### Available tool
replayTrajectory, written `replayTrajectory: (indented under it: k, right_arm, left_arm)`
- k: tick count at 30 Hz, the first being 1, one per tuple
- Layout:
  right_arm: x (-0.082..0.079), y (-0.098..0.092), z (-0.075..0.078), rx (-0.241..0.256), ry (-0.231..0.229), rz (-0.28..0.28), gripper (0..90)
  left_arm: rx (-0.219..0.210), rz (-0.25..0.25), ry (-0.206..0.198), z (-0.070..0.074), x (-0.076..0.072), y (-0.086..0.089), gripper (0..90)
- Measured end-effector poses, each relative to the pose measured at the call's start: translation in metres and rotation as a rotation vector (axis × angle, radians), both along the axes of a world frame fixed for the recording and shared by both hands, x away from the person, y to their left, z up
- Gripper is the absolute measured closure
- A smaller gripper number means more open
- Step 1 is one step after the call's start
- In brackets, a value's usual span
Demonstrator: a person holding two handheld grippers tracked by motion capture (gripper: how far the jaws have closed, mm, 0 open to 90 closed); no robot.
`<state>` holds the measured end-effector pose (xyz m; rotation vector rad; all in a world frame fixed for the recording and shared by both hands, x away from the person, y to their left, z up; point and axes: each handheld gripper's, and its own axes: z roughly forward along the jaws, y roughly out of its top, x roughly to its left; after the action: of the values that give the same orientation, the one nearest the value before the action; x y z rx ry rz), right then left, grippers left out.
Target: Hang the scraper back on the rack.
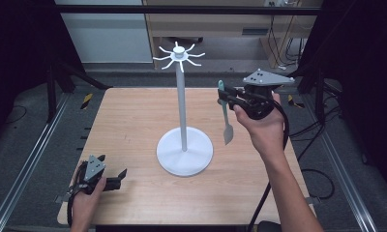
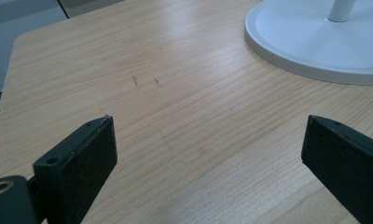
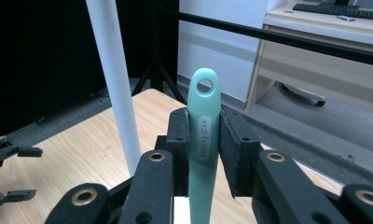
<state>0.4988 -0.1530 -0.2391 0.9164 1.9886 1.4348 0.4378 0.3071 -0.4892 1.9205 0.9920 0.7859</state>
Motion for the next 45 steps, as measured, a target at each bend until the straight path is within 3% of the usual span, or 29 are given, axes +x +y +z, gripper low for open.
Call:
replayTrajectory:
  k: [22,45]
  right_arm:
    - [0.0,0.019,0.023,0.019,-0.046,0.029,74.6]
    - [-0.015,0.025,0.052,0.049,-0.11,0.075,74.6]
  left_arm:
    - [0.002,-0.005,0.003,0.0,0.0,-0.001,3.2]
    - [-0.001,0.0,0.008,-0.001,0.001,0.0,2.4]
